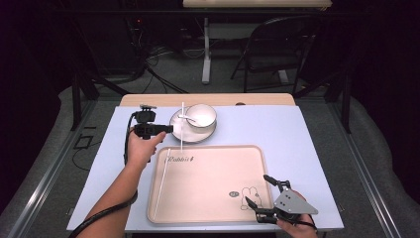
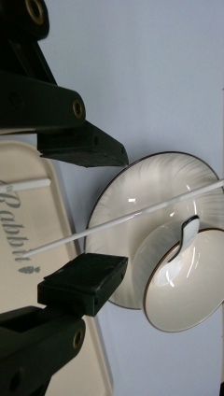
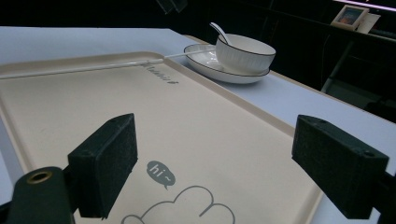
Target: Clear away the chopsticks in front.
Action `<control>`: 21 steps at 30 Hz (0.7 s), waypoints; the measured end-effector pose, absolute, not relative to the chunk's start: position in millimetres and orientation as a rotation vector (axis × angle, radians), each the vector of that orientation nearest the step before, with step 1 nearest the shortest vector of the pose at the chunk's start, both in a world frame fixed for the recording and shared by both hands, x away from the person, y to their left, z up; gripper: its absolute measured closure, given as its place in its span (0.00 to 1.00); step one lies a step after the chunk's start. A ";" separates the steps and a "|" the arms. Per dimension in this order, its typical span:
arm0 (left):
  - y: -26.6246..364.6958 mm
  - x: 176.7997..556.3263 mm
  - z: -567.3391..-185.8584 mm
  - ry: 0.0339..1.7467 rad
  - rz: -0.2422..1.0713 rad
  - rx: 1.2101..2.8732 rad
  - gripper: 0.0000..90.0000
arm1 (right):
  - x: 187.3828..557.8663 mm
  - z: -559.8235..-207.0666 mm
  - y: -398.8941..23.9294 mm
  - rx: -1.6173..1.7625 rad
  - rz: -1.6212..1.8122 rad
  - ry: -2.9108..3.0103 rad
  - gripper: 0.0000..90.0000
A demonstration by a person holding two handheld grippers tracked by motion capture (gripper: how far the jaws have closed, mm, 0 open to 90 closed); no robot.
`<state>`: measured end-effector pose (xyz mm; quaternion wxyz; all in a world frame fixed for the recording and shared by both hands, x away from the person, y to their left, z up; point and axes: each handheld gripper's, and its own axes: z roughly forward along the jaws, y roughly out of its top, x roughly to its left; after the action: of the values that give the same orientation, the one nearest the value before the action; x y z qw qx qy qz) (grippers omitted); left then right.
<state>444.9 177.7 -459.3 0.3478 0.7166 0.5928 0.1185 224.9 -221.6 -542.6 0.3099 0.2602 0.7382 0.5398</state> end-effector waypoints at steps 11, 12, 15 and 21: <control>167.3 467.7 -453.3 1.535 0.402 1.871 0.53 | 224.8 -542.2 -222.2 0.691 1.432 1.949 0.15; 167.1 469.4 -454.1 1.531 0.420 1.874 0.53 | 224.8 -542.2 -222.4 0.691 1.431 1.948 0.15; 167.4 474.7 -458.2 1.526 0.405 1.843 0.57 | 225.0 -542.1 -222.6 0.689 1.431 1.948 0.15; 167.2 483.9 -465.8 1.576 0.347 1.821 0.72 | 225.2 -542.0 -222.9 0.687 1.433 1.949 0.15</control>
<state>483.9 167.2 -465.8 0.3470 0.7018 0.6076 0.1338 225.2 -222.9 -542.0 0.3082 0.2597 0.7373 0.5421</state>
